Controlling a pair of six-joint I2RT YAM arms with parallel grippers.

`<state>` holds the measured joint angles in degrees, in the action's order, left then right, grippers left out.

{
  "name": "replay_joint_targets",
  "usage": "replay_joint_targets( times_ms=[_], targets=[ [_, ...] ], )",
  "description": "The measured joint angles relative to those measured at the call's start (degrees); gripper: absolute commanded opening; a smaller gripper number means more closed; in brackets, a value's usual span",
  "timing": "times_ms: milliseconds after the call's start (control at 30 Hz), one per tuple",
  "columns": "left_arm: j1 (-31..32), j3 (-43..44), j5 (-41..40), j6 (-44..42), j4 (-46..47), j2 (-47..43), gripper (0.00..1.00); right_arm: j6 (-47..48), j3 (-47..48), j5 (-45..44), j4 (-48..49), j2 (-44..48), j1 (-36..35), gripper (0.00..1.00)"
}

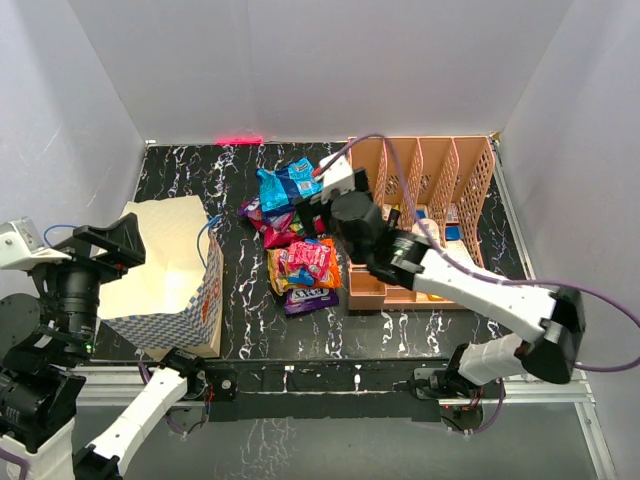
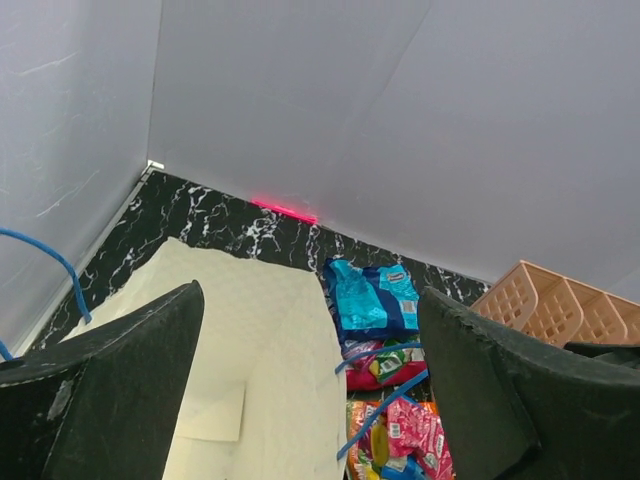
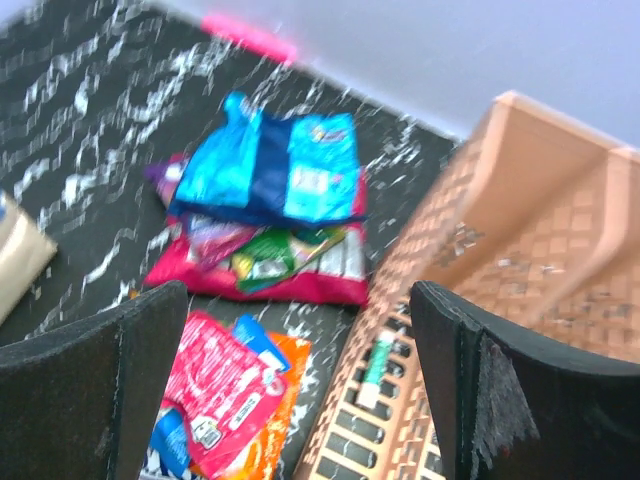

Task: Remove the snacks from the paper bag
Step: Reset both arms

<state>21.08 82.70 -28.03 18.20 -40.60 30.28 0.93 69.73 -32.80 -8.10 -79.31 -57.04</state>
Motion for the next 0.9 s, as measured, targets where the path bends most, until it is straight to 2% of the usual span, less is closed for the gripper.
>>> replay_joint_targets(
  times_ms=[133, 233, 400, 567, 900],
  targets=[
    [0.0, 4.61, 2.03, -1.73, 0.96, 2.62, 0.89, 0.33, 6.71, -4.63, -6.29, 7.17, 0.15, 0.98],
    [0.0, 9.33, 4.22, -3.65, 1.79, 5.53, 0.97, 0.83, 12.96, -5.29, -9.29, 14.32, 0.15, 0.98],
    [0.0, 15.63, 6.99, -6.29, 5.05, 9.84, 0.98, 1.97, 22.64, -6.16, -11.96, 23.3, 0.15, 0.98],
    [0.0, 16.24, 9.4, -7.74, 8.7, 11.04, 0.98, 2.19, 30.91, -8.94, -14.75, 27.21, 0.15, 0.98],
    [0.0, 15.21, 10.95, -7.96, 12.35, 13.27, 0.98, 2.29, 28.26, -13.99, -19.06, 29.14, 0.15, 0.98]
  ],
)
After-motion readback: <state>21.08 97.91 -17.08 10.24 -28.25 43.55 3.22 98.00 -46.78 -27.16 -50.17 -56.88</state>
